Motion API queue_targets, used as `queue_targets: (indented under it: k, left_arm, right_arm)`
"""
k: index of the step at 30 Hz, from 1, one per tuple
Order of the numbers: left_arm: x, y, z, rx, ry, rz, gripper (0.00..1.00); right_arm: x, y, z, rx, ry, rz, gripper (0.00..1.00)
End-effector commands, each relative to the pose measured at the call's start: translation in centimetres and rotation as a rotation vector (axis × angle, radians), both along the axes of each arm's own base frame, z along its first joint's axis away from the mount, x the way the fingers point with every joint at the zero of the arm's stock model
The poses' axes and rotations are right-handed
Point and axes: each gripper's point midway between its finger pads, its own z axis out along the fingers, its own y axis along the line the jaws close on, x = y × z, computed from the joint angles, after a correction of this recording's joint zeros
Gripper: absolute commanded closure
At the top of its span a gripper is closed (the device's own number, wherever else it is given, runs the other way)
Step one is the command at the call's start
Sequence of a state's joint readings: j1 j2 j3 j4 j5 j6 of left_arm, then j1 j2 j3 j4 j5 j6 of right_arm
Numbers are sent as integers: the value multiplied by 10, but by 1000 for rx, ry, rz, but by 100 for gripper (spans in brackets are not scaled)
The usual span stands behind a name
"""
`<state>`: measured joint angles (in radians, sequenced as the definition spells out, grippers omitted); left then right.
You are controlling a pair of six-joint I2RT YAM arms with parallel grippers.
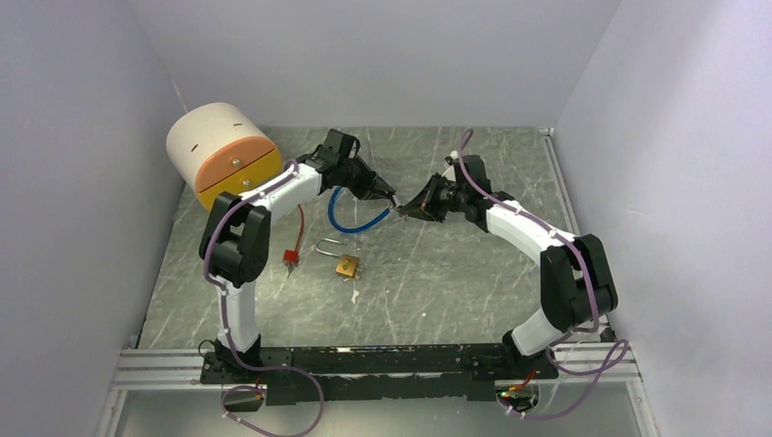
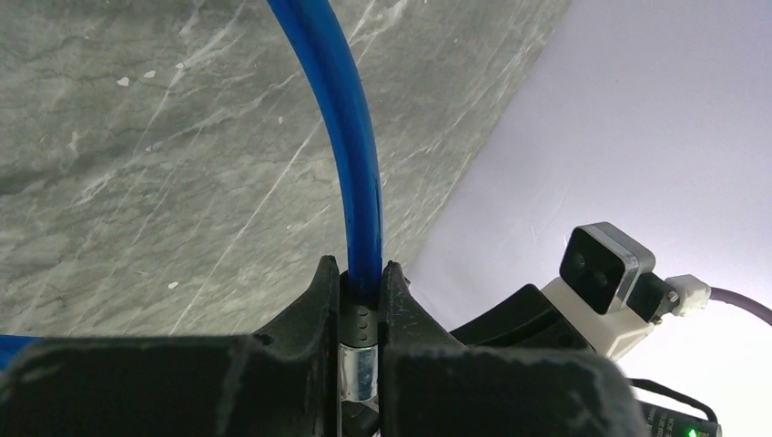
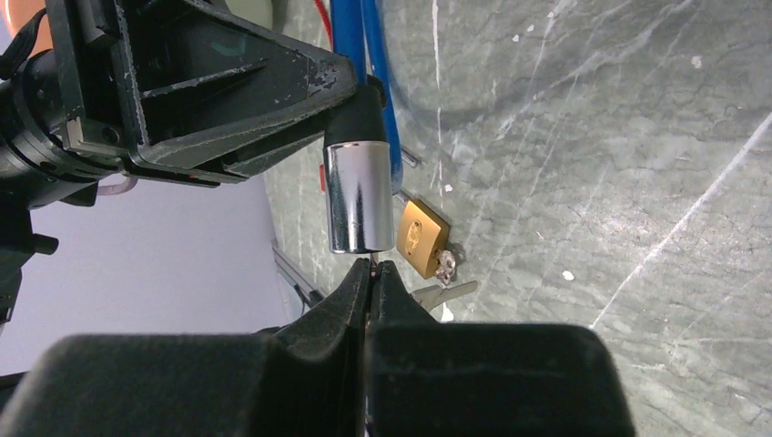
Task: Unlock with the key
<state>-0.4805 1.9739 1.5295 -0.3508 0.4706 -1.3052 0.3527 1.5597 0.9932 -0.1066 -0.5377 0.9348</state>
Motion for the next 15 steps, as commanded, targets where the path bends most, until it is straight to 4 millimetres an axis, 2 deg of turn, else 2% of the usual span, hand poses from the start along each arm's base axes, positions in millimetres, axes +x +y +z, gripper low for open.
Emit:
queue_targets:
  k: [1,5,7,10,15]
  left_arm:
    - [-39,-28,79,-179,-51,-138,97]
    - [-23,-24,86,-172,-155,-107,97]
    - [-15,-24,93,-168,-248,-102,97]
    - [-6,-20,103,-134,-364,-96,98]
    - [-4,-18,116,-139,-438,-101,97]
  right_arm:
    - [27,5,37,42,-192,-9,95]
    - [5,4,51,85,-261,40,70]
    - [-7,1,54,88,-299,59,61]
    - [-23,-6,60,84,-343,71,54]
    - [-39,-14,77,96,-416,56,45]
